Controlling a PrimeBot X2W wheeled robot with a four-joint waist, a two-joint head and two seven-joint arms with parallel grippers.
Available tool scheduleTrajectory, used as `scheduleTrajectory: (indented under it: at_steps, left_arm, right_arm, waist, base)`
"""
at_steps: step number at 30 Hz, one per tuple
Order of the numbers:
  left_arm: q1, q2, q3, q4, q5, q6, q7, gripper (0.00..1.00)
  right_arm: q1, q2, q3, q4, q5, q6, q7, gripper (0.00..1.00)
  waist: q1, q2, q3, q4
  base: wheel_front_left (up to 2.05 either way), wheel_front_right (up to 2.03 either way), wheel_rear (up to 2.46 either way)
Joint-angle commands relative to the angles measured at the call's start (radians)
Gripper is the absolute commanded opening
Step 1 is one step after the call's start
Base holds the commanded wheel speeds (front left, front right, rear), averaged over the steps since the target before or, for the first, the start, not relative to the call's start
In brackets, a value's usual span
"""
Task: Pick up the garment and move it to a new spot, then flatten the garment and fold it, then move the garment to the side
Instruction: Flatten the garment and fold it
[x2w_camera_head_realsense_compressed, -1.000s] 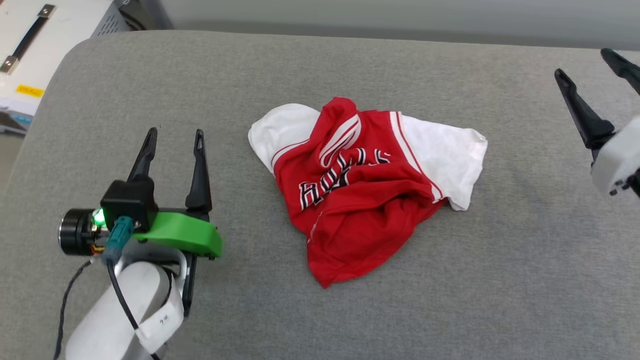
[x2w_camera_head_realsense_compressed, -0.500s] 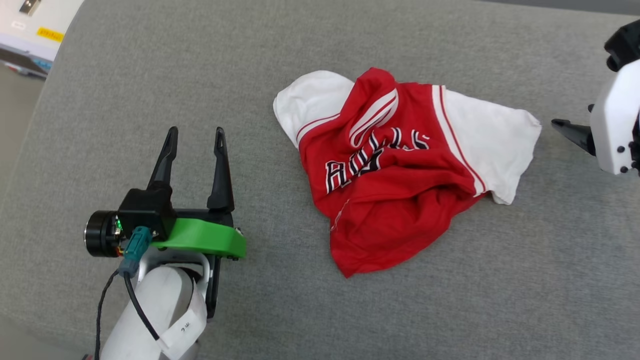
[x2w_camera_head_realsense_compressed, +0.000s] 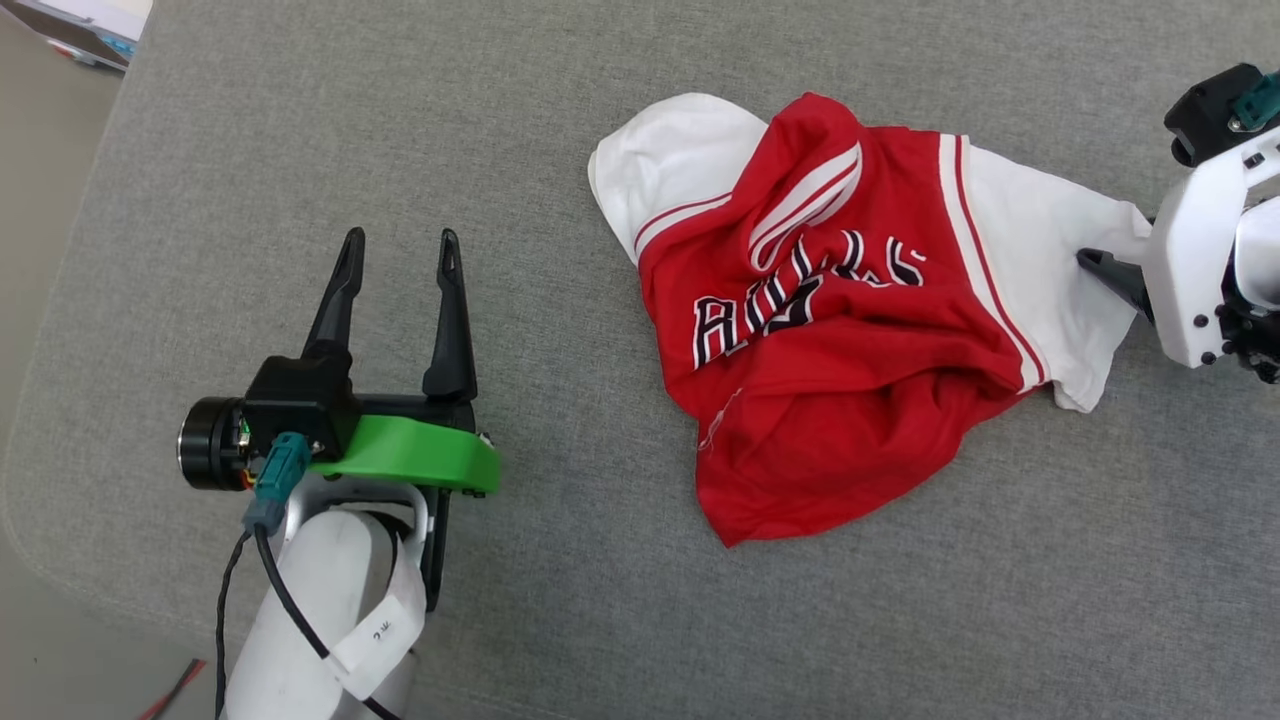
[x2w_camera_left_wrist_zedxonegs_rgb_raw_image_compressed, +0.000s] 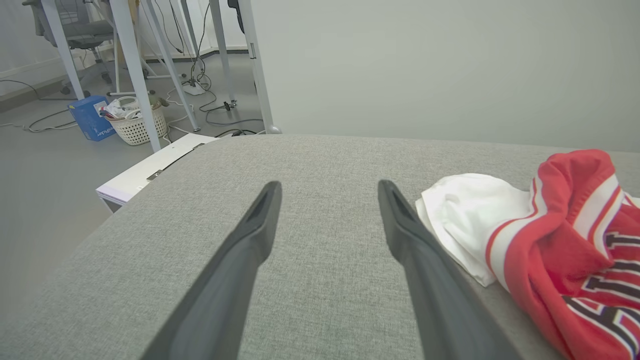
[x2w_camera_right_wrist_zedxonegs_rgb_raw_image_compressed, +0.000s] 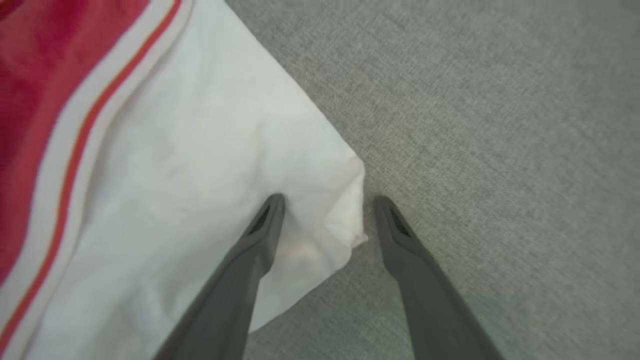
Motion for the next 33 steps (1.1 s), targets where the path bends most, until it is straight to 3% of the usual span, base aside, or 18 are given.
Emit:
scheduleTrajectory:
  at_steps: [1,9,15,21,27,33]
  left_arm:
    - [-0.001,-0.009,0.014,0.005,0.016,-0.010,-0.006,1.00]
    - [0.045,-0.020,0.071,0.022,0.055,-0.042,-0.006,1.00]
    - [0.081,-0.027,0.101,0.024,0.073,-0.057,-0.006,1.00]
    - [0.099,-0.034,0.117,0.024,0.084,-0.075,-0.006,1.00]
    - [0.098,-0.038,0.123,0.030,0.099,-0.091,-0.006,1.00]
    - [0.089,-0.043,0.128,0.041,0.111,-0.100,-0.006,1.00]
  right_arm:
    - [0.033,0.021,0.039,0.017,0.010,0.000,-0.035,0.00]
    - [0.024,-0.066,-0.019,-0.064,0.058,0.000,-0.252,0.00]
    - [0.146,-0.183,-0.123,-0.137,0.138,0.000,-0.265,0.00]
    - [0.330,-0.240,-0.271,-0.103,0.191,0.000,-0.237,0.00]
    - [0.486,-0.239,-0.401,0.004,0.176,0.000,-0.212,0.00]
    - [0.579,-0.150,-0.464,0.080,0.127,0.000,-0.178,0.00]
  waist:
    - [0.0000,0.0000,-0.019,-0.017]
    - [0.0000,0.0000,-0.099,-0.070]
    - [0.0000,0.0000,-0.141,-0.109]
    - [0.0000,0.0000,-0.151,-0.124]
    - [0.0000,0.0000,-0.144,-0.121]
    - [0.0000,0.0000,-0.132,-0.115]
  base:
    - [0.00,0.00,0.00]
    - [0.00,0.00,0.00]
    - [0.00,0.00,0.00]
    - [0.00,0.00,0.00]
    - [0.00,0.00,0.00]
    - [0.00,0.00,0.00]
